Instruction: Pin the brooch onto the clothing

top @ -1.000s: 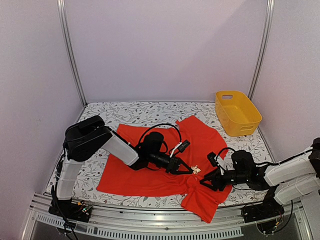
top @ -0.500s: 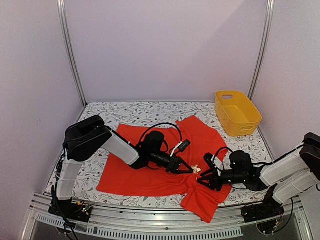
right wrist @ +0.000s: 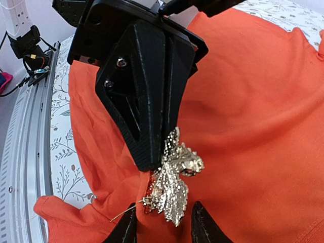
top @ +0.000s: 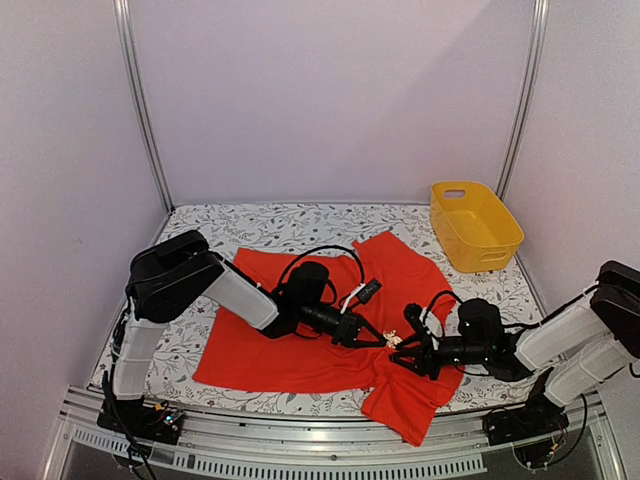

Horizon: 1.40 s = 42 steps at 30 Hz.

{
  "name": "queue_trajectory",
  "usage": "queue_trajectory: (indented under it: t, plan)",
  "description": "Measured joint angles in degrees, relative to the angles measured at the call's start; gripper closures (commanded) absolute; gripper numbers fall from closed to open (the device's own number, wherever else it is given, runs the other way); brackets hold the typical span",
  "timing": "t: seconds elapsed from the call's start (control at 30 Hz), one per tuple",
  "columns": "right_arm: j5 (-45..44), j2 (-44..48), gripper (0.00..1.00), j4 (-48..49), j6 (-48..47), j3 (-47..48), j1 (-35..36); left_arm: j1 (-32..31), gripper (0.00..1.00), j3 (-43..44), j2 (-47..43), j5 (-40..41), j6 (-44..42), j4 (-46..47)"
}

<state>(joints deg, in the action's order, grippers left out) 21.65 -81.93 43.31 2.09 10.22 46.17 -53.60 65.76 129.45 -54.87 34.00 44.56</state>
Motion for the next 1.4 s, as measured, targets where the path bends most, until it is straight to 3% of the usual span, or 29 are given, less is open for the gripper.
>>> queue_trajectory:
  t: [1.4]
  plan:
    - [13.0,-3.8,0.83,2.3,3.8,3.4,-5.9,-1.2,1.00,-0.2,-1.1,2.2,-10.2,-3.3]
